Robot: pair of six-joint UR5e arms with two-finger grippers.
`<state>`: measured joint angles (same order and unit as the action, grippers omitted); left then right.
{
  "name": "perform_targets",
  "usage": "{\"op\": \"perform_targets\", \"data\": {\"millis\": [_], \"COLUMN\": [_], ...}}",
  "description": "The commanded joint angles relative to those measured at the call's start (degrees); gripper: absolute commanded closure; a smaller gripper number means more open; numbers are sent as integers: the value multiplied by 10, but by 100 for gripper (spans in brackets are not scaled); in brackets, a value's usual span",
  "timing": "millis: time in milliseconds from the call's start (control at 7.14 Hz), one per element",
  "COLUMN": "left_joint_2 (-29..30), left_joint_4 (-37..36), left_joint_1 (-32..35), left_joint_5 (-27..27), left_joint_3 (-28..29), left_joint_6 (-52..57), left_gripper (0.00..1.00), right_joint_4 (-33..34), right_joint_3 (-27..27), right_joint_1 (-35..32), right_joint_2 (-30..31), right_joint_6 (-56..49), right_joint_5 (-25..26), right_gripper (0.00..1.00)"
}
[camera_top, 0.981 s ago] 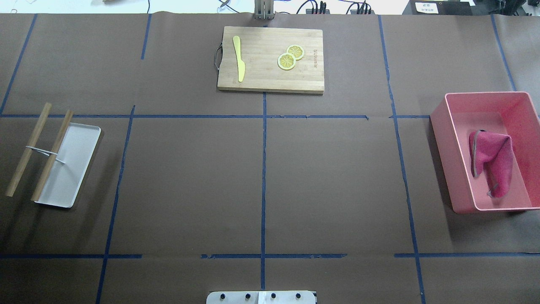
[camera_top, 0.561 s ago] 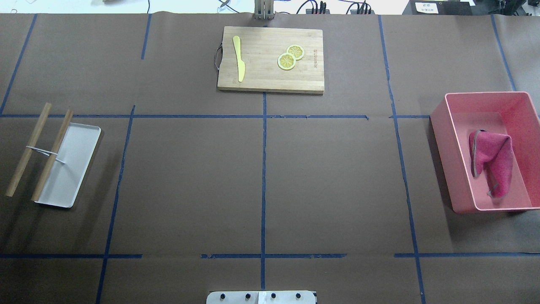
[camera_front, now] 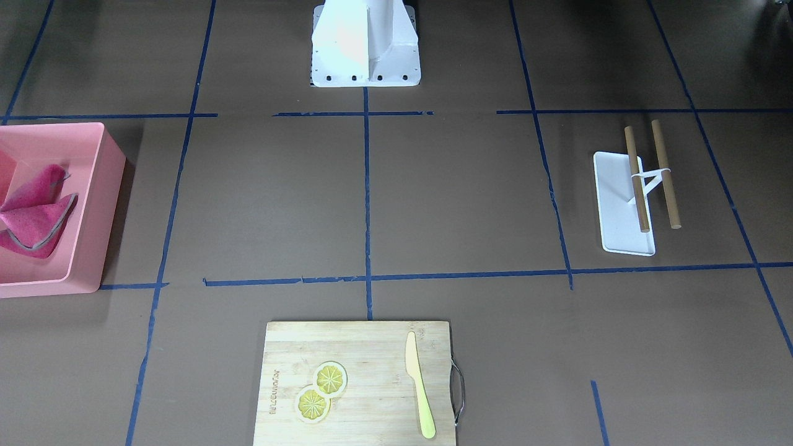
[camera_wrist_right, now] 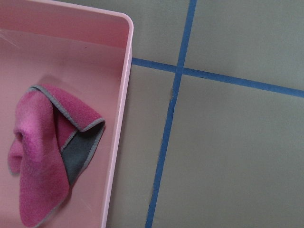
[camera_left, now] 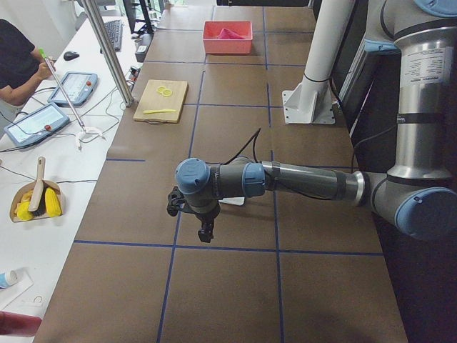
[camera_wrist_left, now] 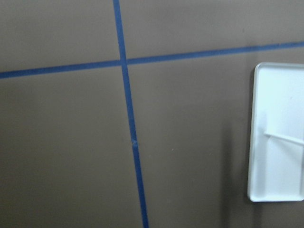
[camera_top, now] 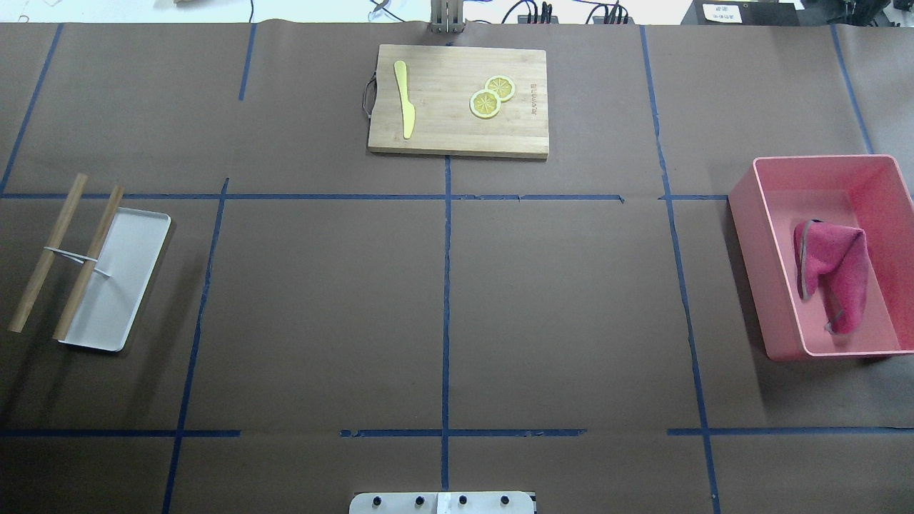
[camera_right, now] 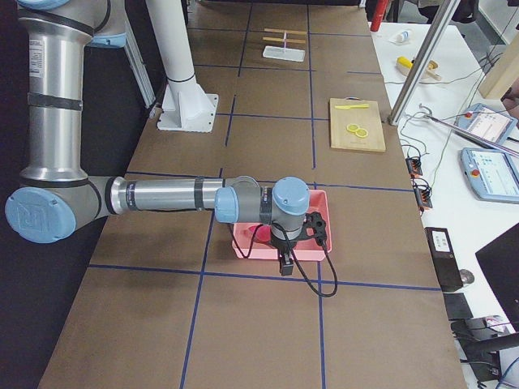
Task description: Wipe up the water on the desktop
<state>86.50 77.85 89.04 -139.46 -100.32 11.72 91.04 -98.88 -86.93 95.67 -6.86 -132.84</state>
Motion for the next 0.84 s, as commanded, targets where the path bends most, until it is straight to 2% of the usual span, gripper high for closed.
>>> {"op": "perform_targets", "data": {"millis": [0, 280, 420, 701], "left_joint_2": [0, -6, -15, -6], "left_joint_4": [-2, -5, -5, -3], "left_joint_1": [-1, 1, 0, -2], "left_joint_5": [1, 20, 21, 16], "left_joint_3": [-10, -8, -8, -6], "left_joint_6": [4, 4, 4, 5], "left_gripper": [0, 0, 0, 0], "right_joint_4": [-2, 1, -1, 2], "right_joint_3": [2, 0, 26, 36], "right_joint_1": [0, 18, 29, 29], "right_joint_2": [2, 3, 3, -23], "right_joint_6": [0, 4, -1, -2], "right_joint_5": [-2, -1, 2, -6], "right_gripper": [0, 0, 0, 0]}}
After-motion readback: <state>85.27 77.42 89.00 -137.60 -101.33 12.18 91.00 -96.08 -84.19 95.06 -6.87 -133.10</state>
